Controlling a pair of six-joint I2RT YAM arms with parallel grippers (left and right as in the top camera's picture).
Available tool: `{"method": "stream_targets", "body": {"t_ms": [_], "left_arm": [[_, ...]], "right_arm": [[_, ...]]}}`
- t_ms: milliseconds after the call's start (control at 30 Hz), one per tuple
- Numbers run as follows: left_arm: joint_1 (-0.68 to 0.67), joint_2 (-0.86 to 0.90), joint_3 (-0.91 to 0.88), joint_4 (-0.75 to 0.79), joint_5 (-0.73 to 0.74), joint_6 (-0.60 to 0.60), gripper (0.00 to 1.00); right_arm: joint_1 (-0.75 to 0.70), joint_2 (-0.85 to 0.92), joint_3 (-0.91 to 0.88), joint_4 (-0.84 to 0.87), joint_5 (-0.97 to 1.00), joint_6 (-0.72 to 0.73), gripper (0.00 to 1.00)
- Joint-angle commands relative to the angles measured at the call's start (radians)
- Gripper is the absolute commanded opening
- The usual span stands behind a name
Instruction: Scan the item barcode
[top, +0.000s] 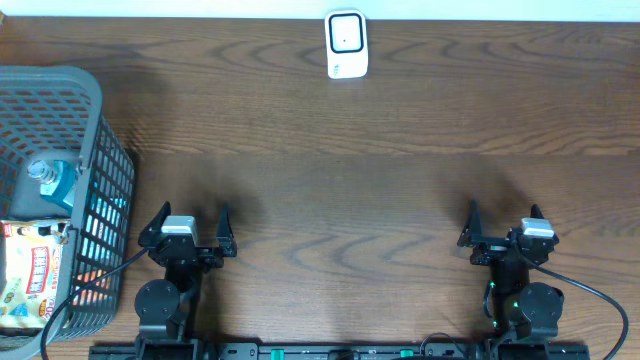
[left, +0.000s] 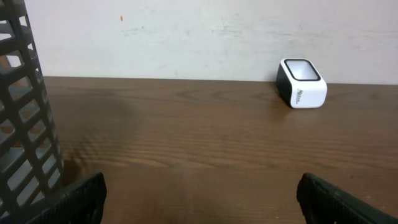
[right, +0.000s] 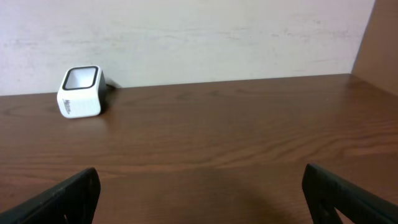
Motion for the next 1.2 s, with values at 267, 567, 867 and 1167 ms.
{"method": "stream_targets", "body": {"t_ms": [267,567,867,1167], "left_arm": [[-0.001,-0.007,-0.017,-0.034,0.005,-0.012,0.98],[-0.001,-0.007,-0.017,-0.034,0.005,-0.012,0.98],[-0.001,-0.006,-0.017,-0.034,0.006,-0.013,0.98],[-0.002,-0.006,-0.016,-0.031,0.055,-0.044,0.98]], "right_arm": [[0.006,-0.004,-0.002,-0.004,0.002,-0.008,0.99],[0.006,-0.004,-0.002,-0.004,0.002,-0.008,0.99],[0.006,-0.004,-0.002,-0.004,0.002,-0.008,0.99],[0.006,-0.004,-0.002,-0.004,0.002,-0.008,0.99]]}}
